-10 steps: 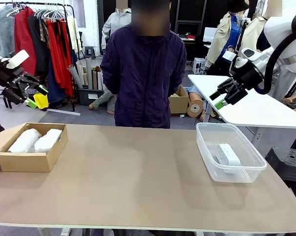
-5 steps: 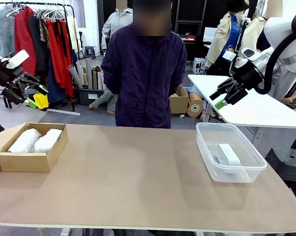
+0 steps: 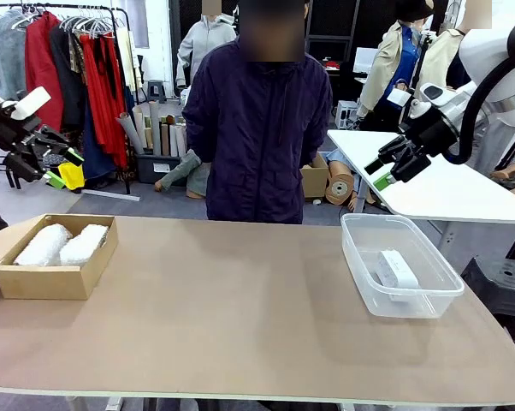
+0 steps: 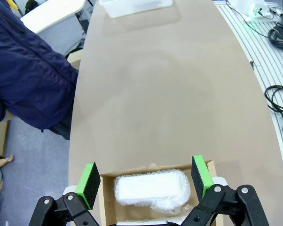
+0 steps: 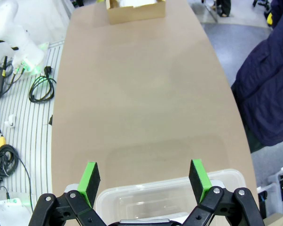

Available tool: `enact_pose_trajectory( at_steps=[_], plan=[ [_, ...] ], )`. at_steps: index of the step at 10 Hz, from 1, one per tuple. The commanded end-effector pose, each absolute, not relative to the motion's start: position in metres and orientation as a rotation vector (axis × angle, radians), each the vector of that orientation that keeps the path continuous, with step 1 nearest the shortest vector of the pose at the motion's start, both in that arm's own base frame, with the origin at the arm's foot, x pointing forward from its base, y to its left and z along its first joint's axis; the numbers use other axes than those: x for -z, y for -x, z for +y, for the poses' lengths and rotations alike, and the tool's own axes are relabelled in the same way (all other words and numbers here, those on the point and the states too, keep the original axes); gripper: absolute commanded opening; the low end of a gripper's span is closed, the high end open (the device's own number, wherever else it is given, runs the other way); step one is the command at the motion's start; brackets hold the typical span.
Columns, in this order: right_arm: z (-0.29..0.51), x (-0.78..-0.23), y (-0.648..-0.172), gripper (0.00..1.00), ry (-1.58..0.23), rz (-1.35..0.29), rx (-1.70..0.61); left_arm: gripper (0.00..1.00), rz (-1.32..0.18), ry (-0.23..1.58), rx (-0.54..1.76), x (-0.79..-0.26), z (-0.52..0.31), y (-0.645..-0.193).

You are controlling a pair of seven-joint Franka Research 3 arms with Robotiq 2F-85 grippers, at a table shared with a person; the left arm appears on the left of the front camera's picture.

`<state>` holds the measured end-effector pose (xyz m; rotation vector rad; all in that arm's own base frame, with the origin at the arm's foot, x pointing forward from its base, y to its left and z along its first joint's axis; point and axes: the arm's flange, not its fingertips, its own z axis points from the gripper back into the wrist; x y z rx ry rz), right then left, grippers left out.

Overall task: Separate and place wrapped and unwrapped clocks.
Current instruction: If the picked Digital clock is wrapped, place it in the Package Box ; if not, place it in the Organizing box.

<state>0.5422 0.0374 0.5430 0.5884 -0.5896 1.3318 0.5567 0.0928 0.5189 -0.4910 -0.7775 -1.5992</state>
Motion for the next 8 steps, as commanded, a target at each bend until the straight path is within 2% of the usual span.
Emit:
enact_pose_trajectory(
  at_steps=[1,8],
  plan=[
    [0.0389,-0.5461,-0.5418,1.0,-0.587,-0.589,-1.319,1.0,-0.783,0.487,1.615,-0.5196,0.094,-0.5555],
    [0.0389,-0.5461,-0.5418,1.0,-0.587,-0.589,-1.319,1.0,-0.783,0.487,1.615,-0.5196,0.094,-0.5555]
  ],
)
